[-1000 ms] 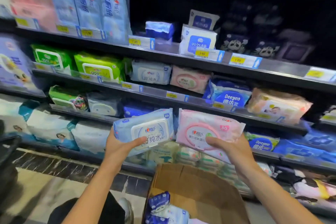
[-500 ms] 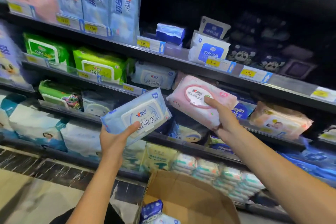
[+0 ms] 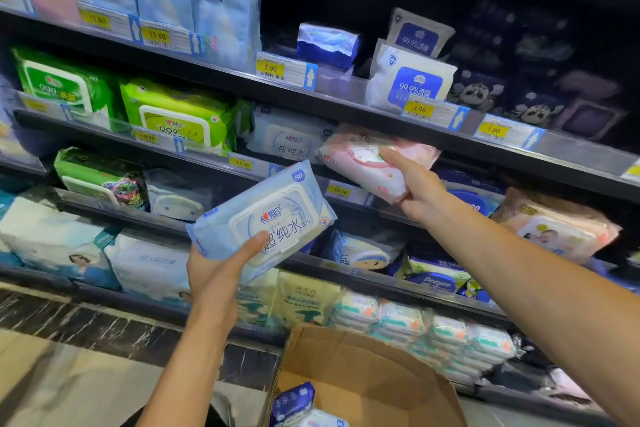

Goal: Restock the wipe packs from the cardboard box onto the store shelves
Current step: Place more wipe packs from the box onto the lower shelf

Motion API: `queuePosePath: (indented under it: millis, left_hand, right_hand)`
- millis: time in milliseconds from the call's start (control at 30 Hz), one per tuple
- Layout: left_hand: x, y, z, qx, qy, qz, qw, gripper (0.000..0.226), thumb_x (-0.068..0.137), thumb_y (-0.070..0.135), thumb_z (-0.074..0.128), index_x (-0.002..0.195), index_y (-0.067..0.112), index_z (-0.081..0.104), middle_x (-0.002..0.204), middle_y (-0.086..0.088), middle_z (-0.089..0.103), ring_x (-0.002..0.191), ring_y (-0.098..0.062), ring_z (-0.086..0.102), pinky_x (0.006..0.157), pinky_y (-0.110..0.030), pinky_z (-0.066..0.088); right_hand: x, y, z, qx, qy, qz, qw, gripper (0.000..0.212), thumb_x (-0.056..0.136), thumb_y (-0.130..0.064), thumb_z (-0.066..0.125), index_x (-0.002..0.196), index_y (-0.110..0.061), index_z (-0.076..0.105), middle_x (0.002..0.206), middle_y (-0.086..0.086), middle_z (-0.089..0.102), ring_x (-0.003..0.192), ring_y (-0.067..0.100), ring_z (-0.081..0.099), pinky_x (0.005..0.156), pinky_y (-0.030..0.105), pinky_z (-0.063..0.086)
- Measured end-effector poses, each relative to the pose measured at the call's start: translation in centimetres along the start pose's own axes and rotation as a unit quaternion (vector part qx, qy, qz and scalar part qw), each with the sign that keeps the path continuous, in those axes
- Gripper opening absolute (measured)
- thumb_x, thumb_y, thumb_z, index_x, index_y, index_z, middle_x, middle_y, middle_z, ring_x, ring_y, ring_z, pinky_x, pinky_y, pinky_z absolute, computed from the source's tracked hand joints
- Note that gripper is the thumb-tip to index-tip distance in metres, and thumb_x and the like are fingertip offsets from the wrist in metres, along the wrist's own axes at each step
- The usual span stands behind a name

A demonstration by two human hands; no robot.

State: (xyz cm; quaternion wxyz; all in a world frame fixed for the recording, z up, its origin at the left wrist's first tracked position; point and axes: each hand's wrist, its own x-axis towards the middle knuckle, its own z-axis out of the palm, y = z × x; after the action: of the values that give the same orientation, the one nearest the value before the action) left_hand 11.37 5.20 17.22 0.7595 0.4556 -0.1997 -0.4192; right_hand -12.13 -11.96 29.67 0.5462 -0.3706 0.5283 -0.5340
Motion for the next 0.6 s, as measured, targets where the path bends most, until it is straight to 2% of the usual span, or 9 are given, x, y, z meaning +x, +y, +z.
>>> queuePosePath:
  millis: [33,67,167,200,233,333,433,533,600]
  left_hand:
    - [0.0,0.1,0.0,0.0,-0.001,0.001,1.0,0.075,0.056,0.014,0.089,0.127,0.014,0.062,0.112,-0.001,0.075,0.101,-0.014,0.072,0.075,-0.024,0.06]
    - [0.0,0.1,0.1,-0.002,-0.002,0.002,1.0,0.075,0.057,0.014,0.089,0.127,0.014,0.062,0.112,-0.001,0.075,0.102,-0.014,0.072,0.075,-0.024,0.06]
    - [-0.2,0.4,0.2,-0.012,-0.007,0.006,1.0,0.077,0.056,0.015,0.087,0.128,0.013,0.062,0.112,0.0,0.075,0.101,-0.012,0.072,0.072,-0.021,0.059]
    - [-0.2,0.4,0.3,-0.014,-0.008,0.006,1.0,0.077,0.056,0.015,0.086,0.128,0.013,0.062,0.111,0.001,0.075,0.1,-0.011,0.073,0.071,-0.021,0.059]
    - [-0.2,0.5,0.4,-0.015,-0.009,0.006,1.0,0.076,0.056,0.015,0.086,0.128,0.013,0.062,0.11,0.001,0.075,0.099,-0.011,0.073,0.07,-0.02,0.058]
    - [-0.1,0.2,0.5,-0.009,-0.005,0.003,1.0,0.075,0.055,0.016,0.087,0.125,0.014,0.063,0.108,0.002,0.076,0.099,-0.013,0.073,0.071,-0.021,0.059]
    - [0.0,0.0,0.5,-0.002,-0.008,0.004,1.0,0.077,0.054,0.019,0.088,0.126,0.015,0.063,0.11,0.0,0.076,0.1,-0.014,0.073,0.072,-0.023,0.06]
    - [-0.1,-0.1,0.6,-0.003,-0.015,0.013,1.0,0.075,0.055,0.015,0.087,0.126,0.014,0.063,0.107,0.0,0.076,0.098,-0.013,0.073,0.069,-0.022,0.059]
    - [-0.1,-0.1,0.5,0.0,-0.016,0.02,1.0,0.075,0.055,0.014,0.087,0.126,0.013,0.062,0.106,0.001,0.077,0.097,-0.014,0.074,0.068,-0.021,0.059]
  right_hand:
    - [0.4,0.0,0.2,-0.024,0.004,-0.01,1.0,0.113,0.027,-0.036,0.103,0.127,-0.008,0.059,0.108,0.01,0.075,0.086,0.024,0.076,0.077,0.045,0.062]
    - [0.1,-0.2,0.5,-0.057,0.01,-0.025,0.998,0.112,0.028,-0.038,0.102,0.125,-0.006,0.057,0.109,0.008,0.073,0.086,0.021,0.075,0.075,0.04,0.063]
    - [-0.8,-1.1,0.3,-0.233,0.04,-0.095,0.967,0.061,0.06,-0.035,0.095,0.096,-0.009,0.052,0.085,-0.002,0.059,0.072,0.008,0.059,0.05,0.019,0.048]
    - [-0.2,-1.1,-0.4,-0.281,0.047,-0.107,0.953,0.051,0.064,-0.035,0.093,0.087,-0.01,0.055,0.077,-0.002,0.056,0.068,0.011,0.056,0.044,0.016,0.043]
    - [0.3,-1.2,-1.1,-0.313,0.049,-0.117,0.941,0.048,0.063,-0.035,0.093,0.084,-0.008,0.06,0.075,0.0,0.059,0.068,0.015,0.058,0.045,0.016,0.043]
    - [1.4,-0.2,-1.8,-0.381,0.06,-0.151,0.91,0.062,0.061,-0.032,0.095,0.104,0.002,0.065,0.095,0.005,0.068,0.086,0.02,0.064,0.069,0.028,0.05]
    - [1.2,2.1,-1.5,-0.414,0.095,-0.232,0.875,0.069,0.072,-0.021,0.089,0.124,-0.001,0.048,0.115,0.008,0.052,0.105,0.02,0.051,0.086,0.03,0.043]
    - [1.5,3.4,-1.6,-0.487,0.067,-0.302,0.817,0.046,0.087,-0.021,0.076,0.122,-0.005,0.052,0.119,0.012,0.052,0.116,0.028,0.047,0.094,0.036,0.041]
    - [2.2,3.2,-1.7,-0.566,0.066,-0.301,0.765,0.034,0.093,-0.023,0.068,0.12,-0.006,0.055,0.121,0.017,0.056,0.125,0.038,0.041,0.104,0.043,0.035]
